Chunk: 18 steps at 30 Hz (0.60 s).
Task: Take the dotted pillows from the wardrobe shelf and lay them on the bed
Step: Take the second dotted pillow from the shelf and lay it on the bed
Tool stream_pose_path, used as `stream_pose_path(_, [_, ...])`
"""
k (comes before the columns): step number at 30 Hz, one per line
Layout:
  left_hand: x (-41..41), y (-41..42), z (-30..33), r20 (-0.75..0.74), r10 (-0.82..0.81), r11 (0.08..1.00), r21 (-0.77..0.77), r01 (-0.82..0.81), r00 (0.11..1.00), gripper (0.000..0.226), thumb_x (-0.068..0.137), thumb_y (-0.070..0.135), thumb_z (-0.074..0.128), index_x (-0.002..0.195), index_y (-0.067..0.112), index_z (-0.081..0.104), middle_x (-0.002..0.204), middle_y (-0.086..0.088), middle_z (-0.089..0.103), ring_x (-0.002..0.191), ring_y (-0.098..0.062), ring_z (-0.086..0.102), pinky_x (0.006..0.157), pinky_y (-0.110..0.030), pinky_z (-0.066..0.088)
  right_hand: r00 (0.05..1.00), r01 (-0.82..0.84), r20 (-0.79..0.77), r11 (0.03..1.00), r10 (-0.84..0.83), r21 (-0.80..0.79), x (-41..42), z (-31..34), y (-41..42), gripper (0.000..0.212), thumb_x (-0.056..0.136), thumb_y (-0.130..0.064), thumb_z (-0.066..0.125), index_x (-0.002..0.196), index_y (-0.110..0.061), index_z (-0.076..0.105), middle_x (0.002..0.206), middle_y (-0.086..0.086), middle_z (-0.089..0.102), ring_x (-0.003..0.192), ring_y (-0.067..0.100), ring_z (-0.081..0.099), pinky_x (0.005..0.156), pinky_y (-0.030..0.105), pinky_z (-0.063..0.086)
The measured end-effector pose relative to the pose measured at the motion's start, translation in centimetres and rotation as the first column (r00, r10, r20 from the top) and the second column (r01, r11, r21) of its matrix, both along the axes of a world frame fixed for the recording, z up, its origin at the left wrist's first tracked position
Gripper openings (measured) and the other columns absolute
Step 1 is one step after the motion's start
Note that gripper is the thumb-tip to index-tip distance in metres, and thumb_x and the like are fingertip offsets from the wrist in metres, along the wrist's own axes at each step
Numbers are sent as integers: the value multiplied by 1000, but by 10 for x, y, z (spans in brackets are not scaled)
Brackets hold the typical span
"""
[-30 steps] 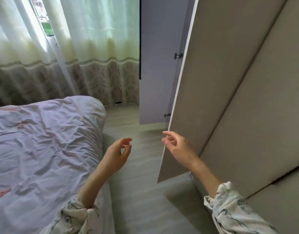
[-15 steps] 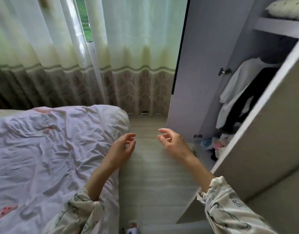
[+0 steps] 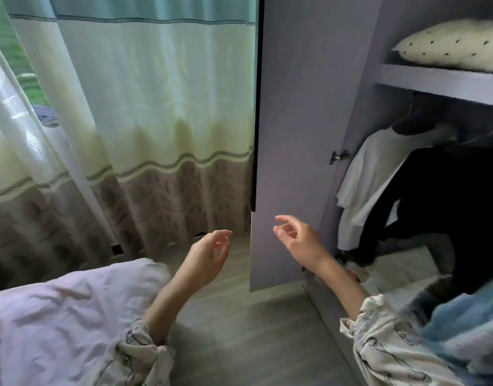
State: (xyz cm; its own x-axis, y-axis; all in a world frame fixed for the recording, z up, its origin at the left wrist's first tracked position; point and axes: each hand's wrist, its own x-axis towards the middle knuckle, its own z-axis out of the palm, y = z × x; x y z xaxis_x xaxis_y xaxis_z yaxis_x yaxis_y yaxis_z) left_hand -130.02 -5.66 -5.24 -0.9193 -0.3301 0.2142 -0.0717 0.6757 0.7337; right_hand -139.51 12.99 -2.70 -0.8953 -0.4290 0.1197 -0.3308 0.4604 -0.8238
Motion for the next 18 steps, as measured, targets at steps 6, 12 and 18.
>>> stream_pose_path(6, [-140,-1,19,-31,-192,981,-3,191,981,28,92,21,48,118,23,58,99,6,60,77,-1,59,65,-9,43,985,170,-35,985,-171,-44,-116,20,18,33,91,-27,53,122,-18,55,111,3,63,100,15,59,87,24,44])
stream_pose_path(12, [-278,31,58,-99,-356,934,-80,349,929,30,93,20,48,122,21,56,109,4,60,99,-12,58,86,-23,43,951,278,-92,948,-294,-154,-213,61,57,31,91,-25,54,121,-17,55,105,1,62,96,13,60,84,20,43])
stream_pose_path(18, [-389,92,98,-196,-544,839,-119,530,816,32,94,24,43,125,23,51,108,6,58,101,-9,55,88,-26,43,856,436,-212,879,-472,-195,-277,115,130,32,92,-25,52,124,-18,53,105,-1,61,93,7,58,80,14,43])
